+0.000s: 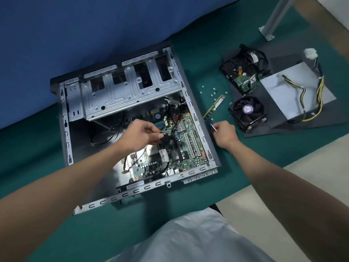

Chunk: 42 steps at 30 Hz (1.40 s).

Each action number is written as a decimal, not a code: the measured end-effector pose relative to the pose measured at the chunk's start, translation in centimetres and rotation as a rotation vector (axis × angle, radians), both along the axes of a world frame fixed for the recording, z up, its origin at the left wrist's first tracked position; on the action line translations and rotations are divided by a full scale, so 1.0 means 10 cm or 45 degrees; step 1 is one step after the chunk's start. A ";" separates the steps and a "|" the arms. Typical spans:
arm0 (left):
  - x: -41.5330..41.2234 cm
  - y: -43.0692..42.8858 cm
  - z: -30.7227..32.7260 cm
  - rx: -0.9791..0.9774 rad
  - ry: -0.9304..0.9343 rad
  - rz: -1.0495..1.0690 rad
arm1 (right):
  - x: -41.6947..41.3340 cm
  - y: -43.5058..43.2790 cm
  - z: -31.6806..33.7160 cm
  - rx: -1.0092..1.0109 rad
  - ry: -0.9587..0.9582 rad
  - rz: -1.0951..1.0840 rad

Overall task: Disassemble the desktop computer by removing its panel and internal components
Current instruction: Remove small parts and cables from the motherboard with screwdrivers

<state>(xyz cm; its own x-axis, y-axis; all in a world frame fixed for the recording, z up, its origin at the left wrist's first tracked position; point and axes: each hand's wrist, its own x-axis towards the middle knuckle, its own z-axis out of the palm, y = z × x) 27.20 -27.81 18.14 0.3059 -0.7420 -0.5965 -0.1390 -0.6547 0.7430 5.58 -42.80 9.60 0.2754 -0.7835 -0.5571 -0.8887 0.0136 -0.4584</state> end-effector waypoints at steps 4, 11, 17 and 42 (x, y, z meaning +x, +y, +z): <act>0.02 0.00 0.00 0.025 -0.021 -0.001 | 0.06 0.05 -0.11 0.009 0.010 -0.055; -0.02 -0.03 -0.03 0.050 -0.020 0.002 | -0.08 0.07 0.06 -0.067 -0.081 -0.071; -0.01 -0.06 -0.02 0.050 -0.047 -0.054 | -0.28 0.41 0.11 -0.382 0.135 0.245; 0.68 0.52 -0.40 0.091 -0.685 0.181 | 1.27 0.54 0.71 -0.517 0.101 1.219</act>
